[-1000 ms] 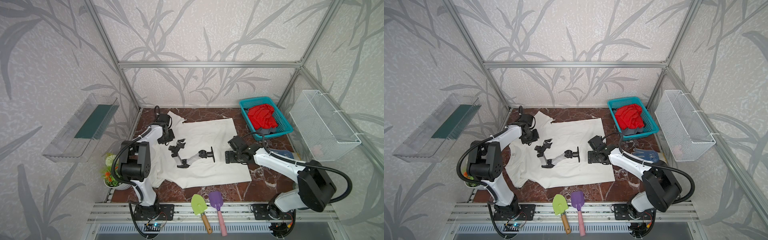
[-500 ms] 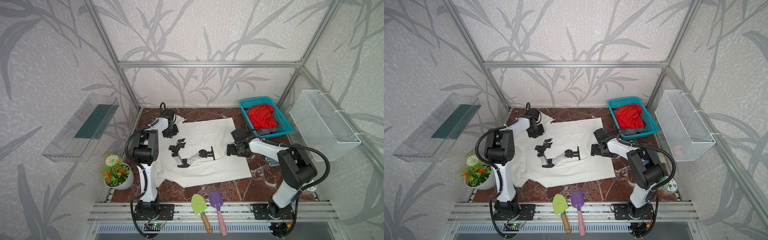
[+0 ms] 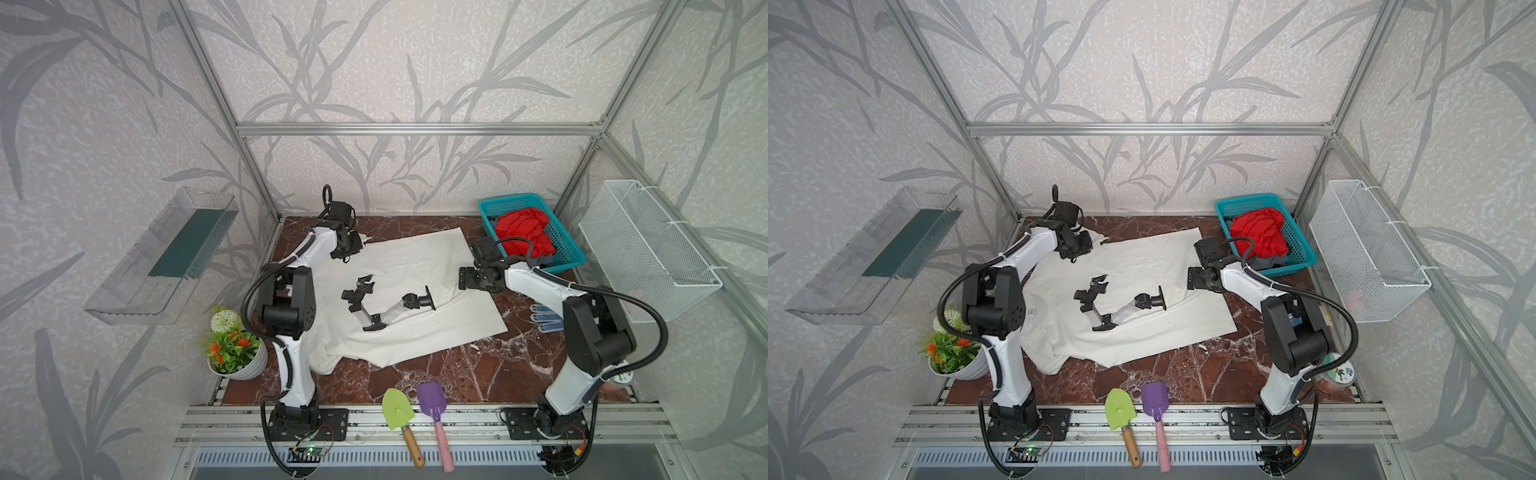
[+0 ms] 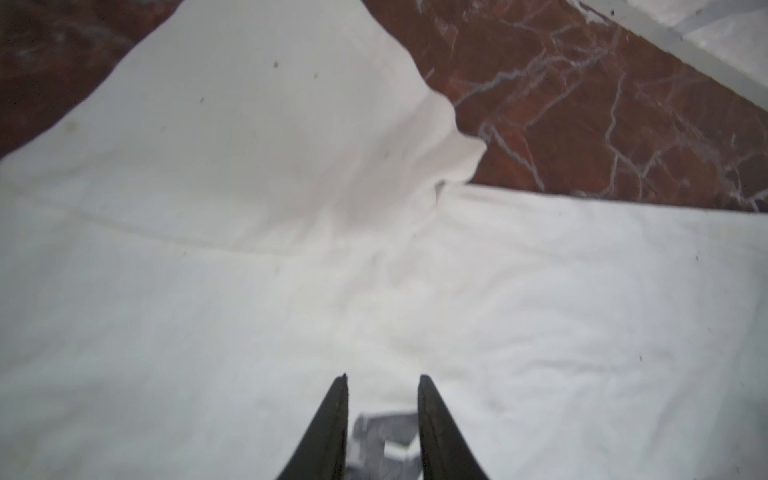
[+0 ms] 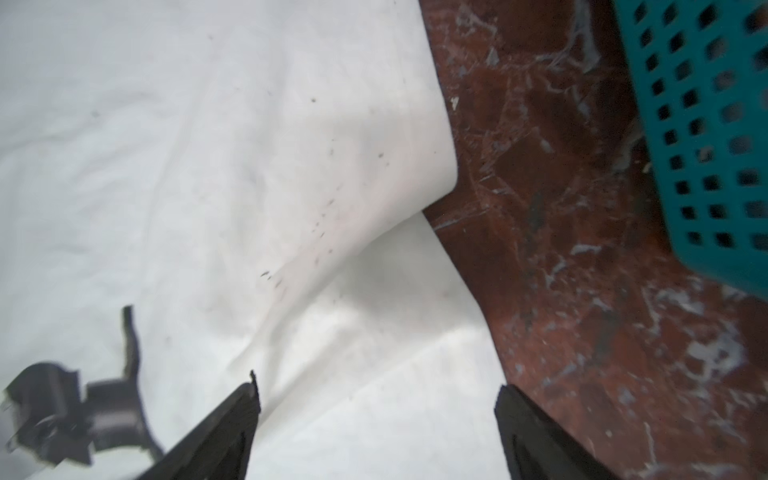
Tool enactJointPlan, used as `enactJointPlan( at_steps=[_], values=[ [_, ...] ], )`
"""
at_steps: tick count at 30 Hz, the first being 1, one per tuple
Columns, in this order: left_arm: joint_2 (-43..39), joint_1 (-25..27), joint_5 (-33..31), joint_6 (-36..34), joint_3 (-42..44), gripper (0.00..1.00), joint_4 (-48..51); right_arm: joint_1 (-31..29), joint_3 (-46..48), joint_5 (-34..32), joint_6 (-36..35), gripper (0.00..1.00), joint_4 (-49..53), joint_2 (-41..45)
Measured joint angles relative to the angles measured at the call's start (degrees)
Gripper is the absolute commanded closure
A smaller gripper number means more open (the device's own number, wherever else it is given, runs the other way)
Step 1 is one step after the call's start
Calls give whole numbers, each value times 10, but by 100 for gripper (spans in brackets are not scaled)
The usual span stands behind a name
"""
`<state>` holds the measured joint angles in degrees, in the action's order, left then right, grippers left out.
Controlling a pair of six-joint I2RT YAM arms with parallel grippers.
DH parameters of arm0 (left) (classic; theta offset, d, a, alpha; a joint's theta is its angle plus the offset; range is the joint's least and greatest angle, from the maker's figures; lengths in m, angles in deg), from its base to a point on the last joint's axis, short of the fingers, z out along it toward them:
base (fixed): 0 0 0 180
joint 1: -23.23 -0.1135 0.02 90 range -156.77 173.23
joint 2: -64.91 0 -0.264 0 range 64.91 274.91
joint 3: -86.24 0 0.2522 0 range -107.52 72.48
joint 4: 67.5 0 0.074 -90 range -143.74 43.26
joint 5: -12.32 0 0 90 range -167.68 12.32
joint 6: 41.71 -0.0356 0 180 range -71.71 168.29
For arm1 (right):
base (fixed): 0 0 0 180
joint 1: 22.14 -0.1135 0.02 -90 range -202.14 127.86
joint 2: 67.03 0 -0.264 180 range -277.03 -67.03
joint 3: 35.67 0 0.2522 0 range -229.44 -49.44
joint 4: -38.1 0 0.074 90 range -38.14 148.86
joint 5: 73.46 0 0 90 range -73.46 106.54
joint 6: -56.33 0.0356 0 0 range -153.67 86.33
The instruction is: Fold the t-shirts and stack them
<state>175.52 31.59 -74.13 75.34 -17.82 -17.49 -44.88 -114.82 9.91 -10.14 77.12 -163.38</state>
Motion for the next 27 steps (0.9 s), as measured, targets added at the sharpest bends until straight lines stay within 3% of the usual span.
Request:
enactJointPlan(
  at_steps=[5,11,18,27],
  values=[
    [-179,43,-37,34,207,69,-19,-36,70,13,2,10,-1,133],
    [-209,37,-65,61,388,68,-24,-71,148,41,21,11,4,172],
    [-164,26,-70,61,372,67,-39,-85,167,63,31,11,11,173],
    [-21,3,-61,44,210,68,-45,-85,174,69,31,10,23,196]
  ],
)
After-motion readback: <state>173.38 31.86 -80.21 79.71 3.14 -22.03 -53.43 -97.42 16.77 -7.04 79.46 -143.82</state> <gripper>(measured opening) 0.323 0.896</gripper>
